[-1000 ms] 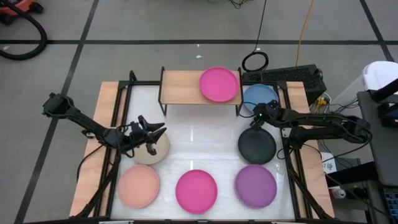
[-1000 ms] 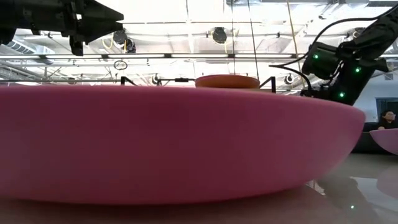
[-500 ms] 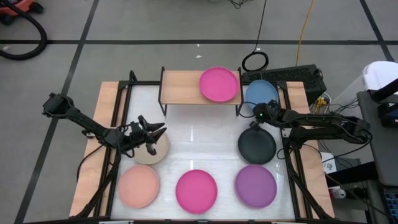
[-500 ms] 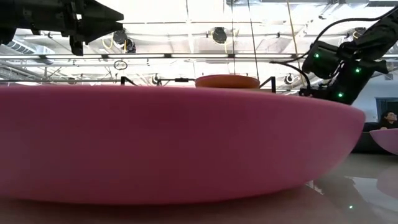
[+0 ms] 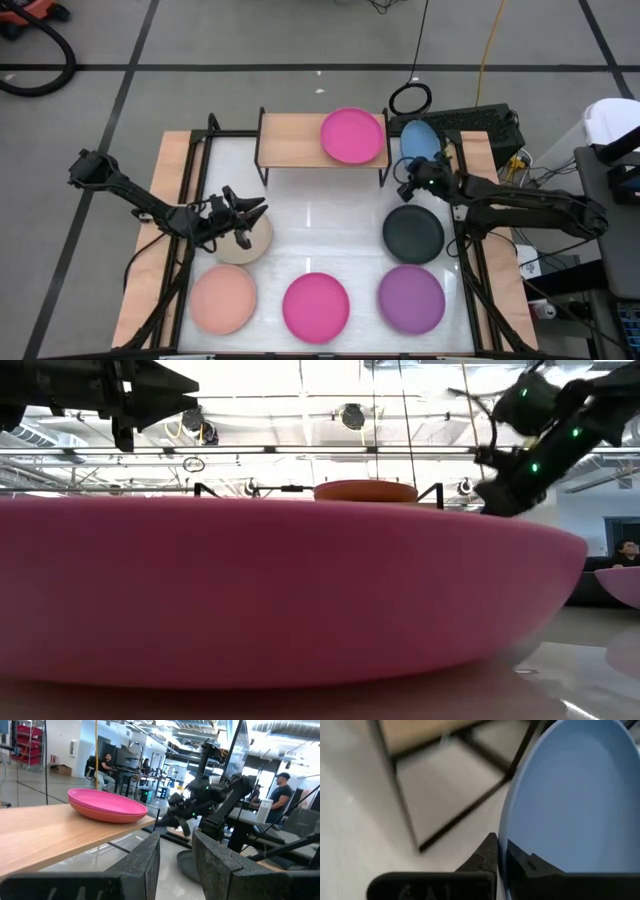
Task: Place and stack plates onto a shelf
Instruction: Stack the blue plate on the pink plate
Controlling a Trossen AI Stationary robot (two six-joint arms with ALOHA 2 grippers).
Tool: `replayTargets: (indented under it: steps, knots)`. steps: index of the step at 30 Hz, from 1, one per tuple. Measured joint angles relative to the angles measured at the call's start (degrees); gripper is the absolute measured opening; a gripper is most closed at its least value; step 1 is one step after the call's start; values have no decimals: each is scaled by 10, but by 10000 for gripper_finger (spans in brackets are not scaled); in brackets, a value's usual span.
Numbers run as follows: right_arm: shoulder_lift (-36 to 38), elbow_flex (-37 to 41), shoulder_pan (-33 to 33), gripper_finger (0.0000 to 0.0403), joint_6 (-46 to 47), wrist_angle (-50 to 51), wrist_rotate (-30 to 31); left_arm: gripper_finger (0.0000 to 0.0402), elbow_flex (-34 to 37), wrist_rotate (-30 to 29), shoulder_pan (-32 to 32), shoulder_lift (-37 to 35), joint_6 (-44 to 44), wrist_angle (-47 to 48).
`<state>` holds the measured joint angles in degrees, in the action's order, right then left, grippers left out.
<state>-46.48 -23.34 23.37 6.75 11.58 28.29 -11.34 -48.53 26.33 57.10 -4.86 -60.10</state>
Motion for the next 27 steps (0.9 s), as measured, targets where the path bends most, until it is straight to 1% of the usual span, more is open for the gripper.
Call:
replayTargets:
  steps: [3, 5, 8, 11, 16, 21, 27]
  knots:
    - [25, -21, -17, 1, -7, 1, 30, 118, 0, 0, 0, 0, -17, 0]
    - [32, -44, -27, 1, -16, -3, 33, 118, 0, 0, 0, 0, -17, 0]
    - [27, -93, -43, 1, -29, -6, 31, 118, 0, 0, -1, 0, -17, 0]
    - [5, -151, -59, 0, -44, -6, 30, 118, 0, 0, -9, 0, -17, 0]
    - [-69, -250, -90, 0, -88, -6, 31, 118, 0, 0, -22, 0, -19, 0]
    - [-177, -339, -118, 0, -152, -7, 30, 118, 0, 0, -26, 0, -19, 0]
    - [-308, -407, -138, 0, -244, 7, 30, 118, 0, 0, -26, 0, -19, 0]
